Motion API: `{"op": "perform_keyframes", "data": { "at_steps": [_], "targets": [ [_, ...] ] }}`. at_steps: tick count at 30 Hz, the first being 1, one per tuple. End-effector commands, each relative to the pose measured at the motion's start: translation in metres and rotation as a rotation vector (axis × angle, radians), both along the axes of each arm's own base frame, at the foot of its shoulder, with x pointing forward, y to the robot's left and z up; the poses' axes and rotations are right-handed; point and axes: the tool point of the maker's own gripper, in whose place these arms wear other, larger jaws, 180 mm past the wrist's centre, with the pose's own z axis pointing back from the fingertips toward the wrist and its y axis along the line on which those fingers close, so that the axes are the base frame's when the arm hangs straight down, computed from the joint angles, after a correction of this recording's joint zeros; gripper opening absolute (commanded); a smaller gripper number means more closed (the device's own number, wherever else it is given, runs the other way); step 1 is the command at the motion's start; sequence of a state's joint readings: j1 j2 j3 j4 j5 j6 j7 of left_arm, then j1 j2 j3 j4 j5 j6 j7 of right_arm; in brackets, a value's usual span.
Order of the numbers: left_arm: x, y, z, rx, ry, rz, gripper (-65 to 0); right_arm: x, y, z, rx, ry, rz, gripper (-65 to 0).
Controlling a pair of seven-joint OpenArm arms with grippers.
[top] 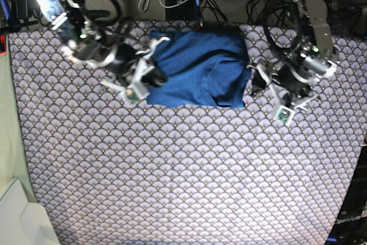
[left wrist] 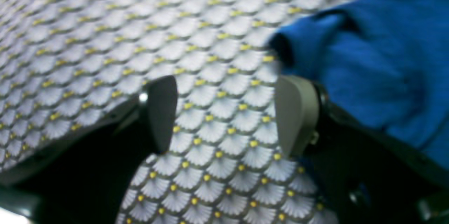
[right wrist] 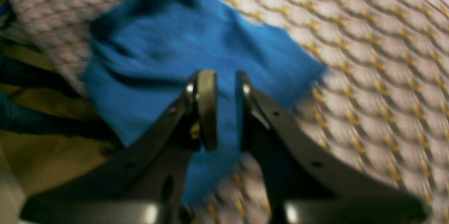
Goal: Fold the T-shirt properly
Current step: 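Move both grippers to opposite sides of the blue bundle, then grasp the bundle edge with the left gripper and tuck it under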
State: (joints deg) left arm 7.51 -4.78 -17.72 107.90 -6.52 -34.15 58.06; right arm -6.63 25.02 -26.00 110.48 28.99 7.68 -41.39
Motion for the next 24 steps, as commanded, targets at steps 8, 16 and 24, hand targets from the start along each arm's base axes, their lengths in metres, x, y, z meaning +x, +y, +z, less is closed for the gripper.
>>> {"op": "perform_keyframes", "data": {
  "at_steps": [8,16,24],
  "targets": [
    [-0.027,-0.049,-0.020,-0.105,0.063,-0.053,-22.5,0.012,-0.032,0.008,-0.038,-0.010,-0.079,-53.8],
    [-0.036,-0.068,-0.059,-0.332,0.193,-0.036,-22.5,0.012,-0.032,0.008,-0.038,-0.010,-0.078,-53.9],
    [-0.028,-0.074,-0.063,-0.383,0.209,-0.034,-22.5,0.012,-0.032,0.008,-0.039,-0.011,-0.077,-53.9]
  ]
}}
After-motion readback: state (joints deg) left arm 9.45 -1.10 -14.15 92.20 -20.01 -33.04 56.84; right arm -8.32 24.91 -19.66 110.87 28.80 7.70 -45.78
